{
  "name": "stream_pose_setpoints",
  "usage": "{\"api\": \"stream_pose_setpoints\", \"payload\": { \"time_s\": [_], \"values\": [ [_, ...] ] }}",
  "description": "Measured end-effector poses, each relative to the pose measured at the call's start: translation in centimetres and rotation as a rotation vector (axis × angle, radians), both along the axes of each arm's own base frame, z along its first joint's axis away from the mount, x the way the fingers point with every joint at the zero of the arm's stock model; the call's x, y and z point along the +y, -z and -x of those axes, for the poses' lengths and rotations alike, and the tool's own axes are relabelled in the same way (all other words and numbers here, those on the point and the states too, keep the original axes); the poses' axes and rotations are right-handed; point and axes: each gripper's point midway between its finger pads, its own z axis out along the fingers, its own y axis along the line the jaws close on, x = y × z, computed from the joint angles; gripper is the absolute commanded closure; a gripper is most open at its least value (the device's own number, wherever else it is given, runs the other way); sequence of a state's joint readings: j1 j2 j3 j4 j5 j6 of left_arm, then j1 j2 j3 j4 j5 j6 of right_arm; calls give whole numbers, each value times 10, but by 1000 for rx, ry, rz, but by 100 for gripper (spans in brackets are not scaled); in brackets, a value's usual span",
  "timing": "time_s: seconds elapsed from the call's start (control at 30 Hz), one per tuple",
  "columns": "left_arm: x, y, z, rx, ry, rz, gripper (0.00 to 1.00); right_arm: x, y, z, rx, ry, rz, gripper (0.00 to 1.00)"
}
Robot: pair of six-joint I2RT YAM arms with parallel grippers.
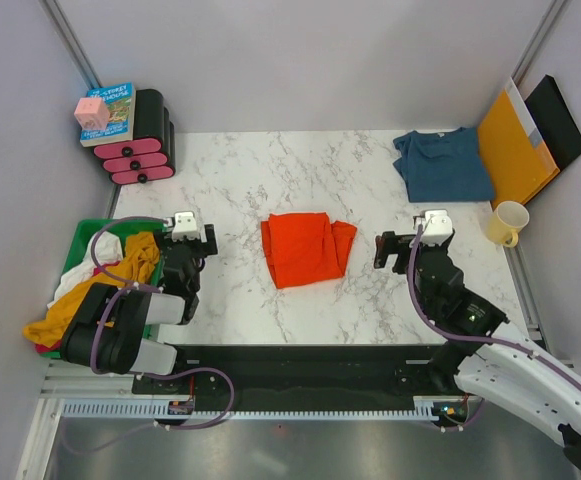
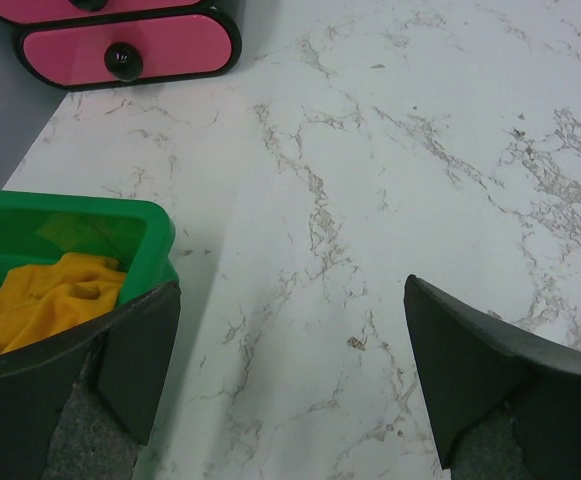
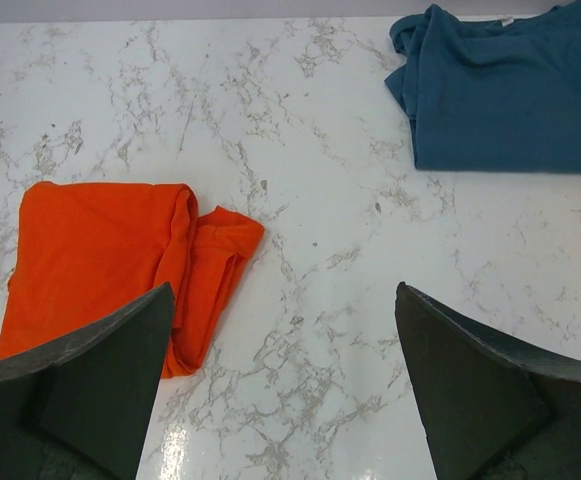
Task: Fold and stack the t-shirts
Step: Fold the tshirt
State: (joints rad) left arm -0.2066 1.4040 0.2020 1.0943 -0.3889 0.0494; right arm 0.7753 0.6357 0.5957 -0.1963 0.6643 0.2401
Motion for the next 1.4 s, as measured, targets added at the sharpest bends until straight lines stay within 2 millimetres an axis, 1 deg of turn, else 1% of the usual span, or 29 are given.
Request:
{"api": "stream_pose_setpoints", "payload": {
  "time_s": [0.13, 0.2, 0.3, 0.37, 0.4, 0.43, 0.53, 0.57, 0.63, 0.7, 0.8, 0.83, 0.9, 0.97, 1.03, 1.13, 1.2, 1.23, 1.3, 1.33, 1.4],
  "values": [
    [-1, 1, 1, -1, 12, 2, 0, 2, 5, -3, 13, 5, 12, 2],
    [-1, 1, 0, -2, 17, 3, 0, -1, 6, -6, 12, 29, 39, 2],
    [-1, 1, 0, -1, 21, 4, 0, -14, 3, -18, -34, 112, 125, 2],
    [-1, 0, 0, -3, 20, 4, 0, -28, 10, -30, -76, 198, 190, 2],
    [-2, -1, 0, -5, 28, 5, 0, -35, 21, -35, -83, 228, 227, 2],
    [-5, -1, 0, -3, 49, 4, 0, -50, 32, -38, -76, 282, 263, 2],
    [-21, -5, -1, 23, 126, -16, 0, -87, 84, -45, 4, 405, 365, 2],
    [-33, -10, -4, 28, 163, -24, 0, -99, 99, -46, 32, 446, 384, 2],
    [-50, -20, -10, 33, 211, -37, 0, -109, 115, -48, 59, 487, 402, 2],
    [-69, -31, -11, 32, 252, -40, 0, -112, 126, -56, 62, 516, 396, 2],
    [-89, -43, 0, 29, 287, -47, 0, -115, 141, -67, 66, 558, 402, 2],
    [-95, -48, 4, 28, 298, -46, 0, -116, 145, -69, 65, 570, 403, 2],
    [-98, -58, 8, 27, 296, -26, 0, -121, 148, -72, 54, 606, 394, 2],
    [-100, -71, 8, 33, 282, 6, 0, -127, 149, -76, 37, 642, 375, 2],
    [-109, -86, 7, 46, 289, 42, 0, -132, 148, -80, 33, 658, 358, 2],
    [-138, -113, 11, 40, 361, 99, 0, -137, 143, -103, 24, 612, 291, 2],
    [-158, -126, 17, 35, 413, 131, 0, -141, 140, -108, 7, 579, 253, 2],
    [-167, -129, 21, 38, 441, 148, 0, -141, 139, -105, -3, 567, 235, 2],
    [-181, -128, 26, 57, 477, 173, 0, -140, 139, -97, -21, 541, 205, 2],
    [-187, -125, 28, 74, 492, 184, 0, -139, 140, -95, -24, 531, 199, 2],
    [-196, -117, 30, 112, 509, 199, 0, -136, 143, -99, -26, 479, 180, 2]
  ]
}}
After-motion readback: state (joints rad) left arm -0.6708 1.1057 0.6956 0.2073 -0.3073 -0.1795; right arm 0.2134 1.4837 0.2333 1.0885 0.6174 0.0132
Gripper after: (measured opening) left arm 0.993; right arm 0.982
